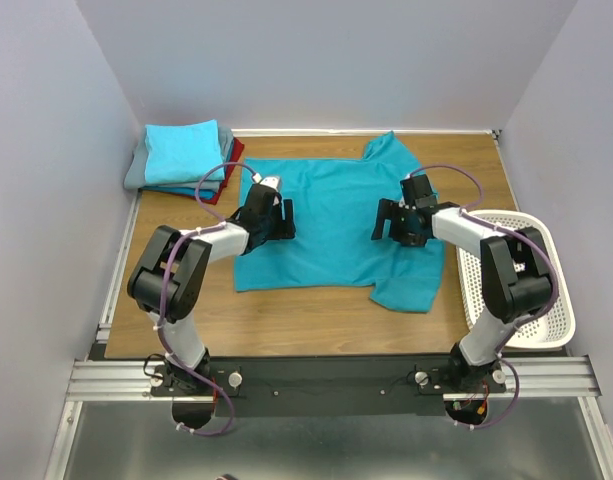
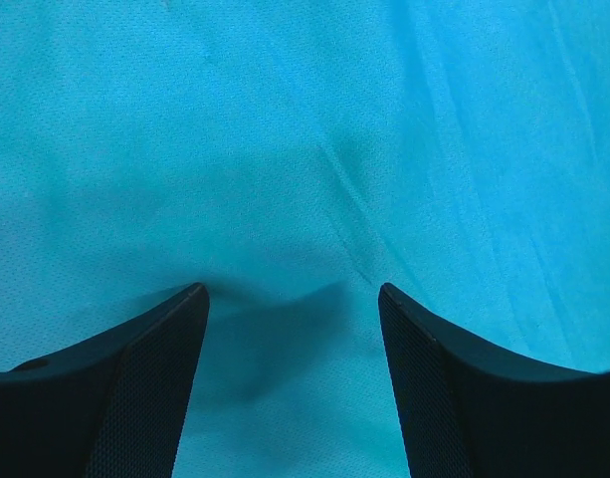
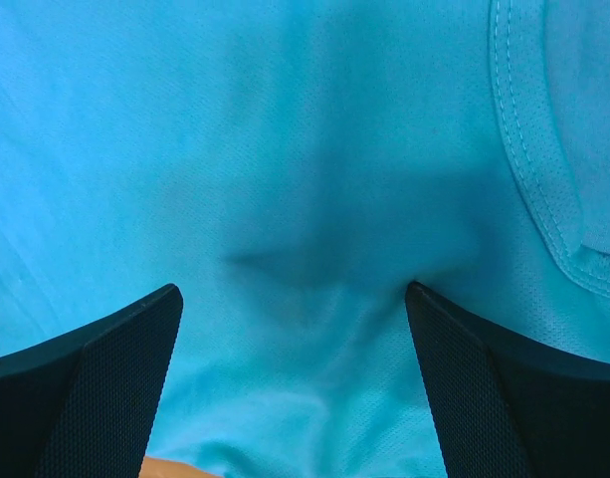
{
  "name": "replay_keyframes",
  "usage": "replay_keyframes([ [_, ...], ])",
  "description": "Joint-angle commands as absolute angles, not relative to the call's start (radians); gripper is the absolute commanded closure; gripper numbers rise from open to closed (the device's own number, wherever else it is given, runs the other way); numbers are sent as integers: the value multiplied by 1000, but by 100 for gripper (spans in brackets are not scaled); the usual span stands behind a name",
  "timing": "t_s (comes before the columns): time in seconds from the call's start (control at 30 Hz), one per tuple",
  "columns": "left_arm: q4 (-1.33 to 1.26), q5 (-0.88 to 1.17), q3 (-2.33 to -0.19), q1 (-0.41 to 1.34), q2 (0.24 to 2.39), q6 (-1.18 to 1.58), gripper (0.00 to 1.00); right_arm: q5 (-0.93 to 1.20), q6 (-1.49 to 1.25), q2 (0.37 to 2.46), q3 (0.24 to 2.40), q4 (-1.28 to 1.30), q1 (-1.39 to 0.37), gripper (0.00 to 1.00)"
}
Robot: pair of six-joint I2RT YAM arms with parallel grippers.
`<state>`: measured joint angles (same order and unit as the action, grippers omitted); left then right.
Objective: Fold and stack the t-shirts
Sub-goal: Flatten the tshirt out
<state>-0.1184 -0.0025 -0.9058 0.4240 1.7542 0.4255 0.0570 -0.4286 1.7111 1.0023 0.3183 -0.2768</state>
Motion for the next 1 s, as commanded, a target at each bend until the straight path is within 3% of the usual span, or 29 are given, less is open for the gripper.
replay_keyframes([
  [0.0,-64,49,-956,396,1842,385,23,31,-439,1815,1037,327,-278,0],
  [0.3,-2,57,-1164,371,1948,322,23,44,-430,1930,1196,331,-279,0],
  [0.53,74,8,-1250,373,1827,316,23,75,-397,1892,1256,336,-278,0],
  [0.97,175,-301,-746,371,1272,521,31,83,-403,1637,1099,341,-279,0],
])
